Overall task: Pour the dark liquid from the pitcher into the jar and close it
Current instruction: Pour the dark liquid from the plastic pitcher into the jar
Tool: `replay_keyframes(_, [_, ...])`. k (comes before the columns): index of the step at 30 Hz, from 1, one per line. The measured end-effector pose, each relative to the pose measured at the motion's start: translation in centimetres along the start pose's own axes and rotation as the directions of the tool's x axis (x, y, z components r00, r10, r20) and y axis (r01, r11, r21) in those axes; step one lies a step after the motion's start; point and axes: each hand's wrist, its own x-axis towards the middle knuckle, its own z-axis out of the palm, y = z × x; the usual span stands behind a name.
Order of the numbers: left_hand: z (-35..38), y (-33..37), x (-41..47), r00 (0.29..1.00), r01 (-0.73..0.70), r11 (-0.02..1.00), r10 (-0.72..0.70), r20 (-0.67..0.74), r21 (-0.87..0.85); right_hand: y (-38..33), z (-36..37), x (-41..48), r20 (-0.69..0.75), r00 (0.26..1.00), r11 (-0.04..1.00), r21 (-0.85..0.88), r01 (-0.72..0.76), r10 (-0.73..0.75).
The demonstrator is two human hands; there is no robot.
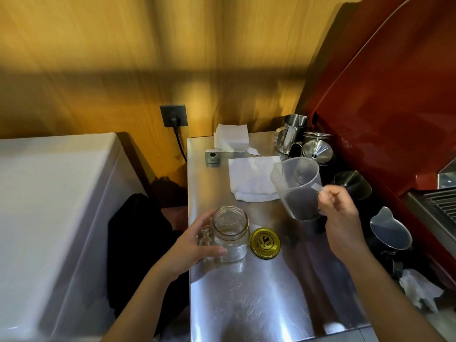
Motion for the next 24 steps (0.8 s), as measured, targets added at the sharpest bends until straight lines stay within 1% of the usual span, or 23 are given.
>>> replay_keyframes(4, [0.2,0.0,-0.1,1.000,-0.010,1.000,0.010,-0.007,0.002,-1.3,0.0,0.4,-0.056,0.998,0.987,0.153,0.040,-0.032])
replay_keyframes(6, [0.4,0.1,-0.1,1.000,-0.021,0.999,0.021,-0.016,0.027,-2.0,0.1,0.5,-0.059,0.997,0.983,0.169,0.065,-0.056])
replay_keyframes(11, [0.8,-0.1,-0.1,0.997,-0.074,0.994,0.075,-0.013,0.080,-3.2,0.8,0.5,0.050,0.996,0.988,0.140,0.062,-0.070])
replay_keyframes(16, [1.2,-0.2,0.2,0.990,-0.118,0.981,0.128,-0.060,0.152,-4.7,1.2,1.0,0.181,0.978,0.994,0.065,0.090,-0.100])
replay_keyframes(21, [1.3,-0.4,0.1,0.987,-0.128,0.973,0.145,-0.075,0.194,-6.7,1.8,1.7,0.245,0.952,0.982,-0.009,0.190,-0.182])
replay_keyframes(24, [1.3,-0.4,0.0,0.984,-0.136,0.971,0.155,-0.084,0.196,-8.0,2.4,2.0,0.297,0.932,0.975,-0.018,0.223,-0.208])
